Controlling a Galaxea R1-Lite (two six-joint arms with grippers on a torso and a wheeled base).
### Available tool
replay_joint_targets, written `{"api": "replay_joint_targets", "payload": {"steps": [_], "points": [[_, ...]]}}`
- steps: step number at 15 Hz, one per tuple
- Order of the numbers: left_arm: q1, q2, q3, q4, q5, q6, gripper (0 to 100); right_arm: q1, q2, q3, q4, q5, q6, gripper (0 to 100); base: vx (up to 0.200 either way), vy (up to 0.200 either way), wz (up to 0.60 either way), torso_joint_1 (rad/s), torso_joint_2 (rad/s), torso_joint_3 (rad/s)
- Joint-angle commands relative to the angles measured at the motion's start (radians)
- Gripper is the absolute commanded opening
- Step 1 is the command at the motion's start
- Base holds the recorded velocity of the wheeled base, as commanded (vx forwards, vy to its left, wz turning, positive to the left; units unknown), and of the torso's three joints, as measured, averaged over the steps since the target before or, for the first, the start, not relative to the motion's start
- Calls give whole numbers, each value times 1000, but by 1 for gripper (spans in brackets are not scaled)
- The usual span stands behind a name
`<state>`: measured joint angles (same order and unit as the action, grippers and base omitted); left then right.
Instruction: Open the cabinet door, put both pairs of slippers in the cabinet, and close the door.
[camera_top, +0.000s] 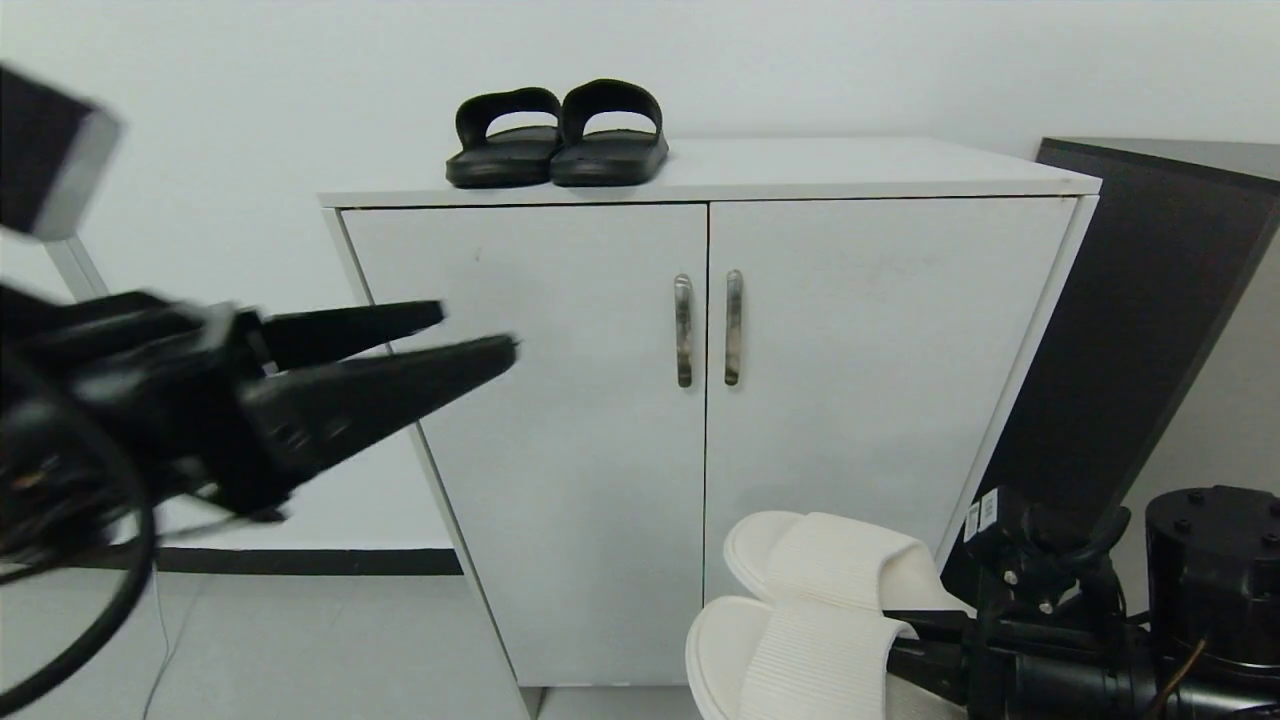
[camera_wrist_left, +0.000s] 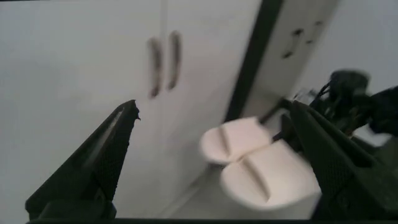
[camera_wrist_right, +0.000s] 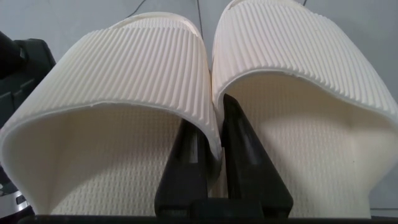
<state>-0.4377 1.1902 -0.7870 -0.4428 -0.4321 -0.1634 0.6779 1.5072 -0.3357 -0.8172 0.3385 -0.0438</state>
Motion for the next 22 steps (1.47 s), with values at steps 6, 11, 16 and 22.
{"api": "replay_joint_targets", "payload": {"steps": [6,11,16,22], "points": [[-240,427,-442,107,-224,-156,100,-14,5,0,0,0,-1,0,0,0,0,0,0,0],[-234,566,-482,64,-217,-156,100,-21,7,0,0,0,-1,0,0,0,0,0,0,0],[-191,580,-482,21,-142,-156,100,-21,4,0,0,0,-1,0,0,0,0,0,0,0],[-165,588,-489,19,3,-146,100,-21,4,0,0,0,-1,0,0,0,0,0,0,0]]}}
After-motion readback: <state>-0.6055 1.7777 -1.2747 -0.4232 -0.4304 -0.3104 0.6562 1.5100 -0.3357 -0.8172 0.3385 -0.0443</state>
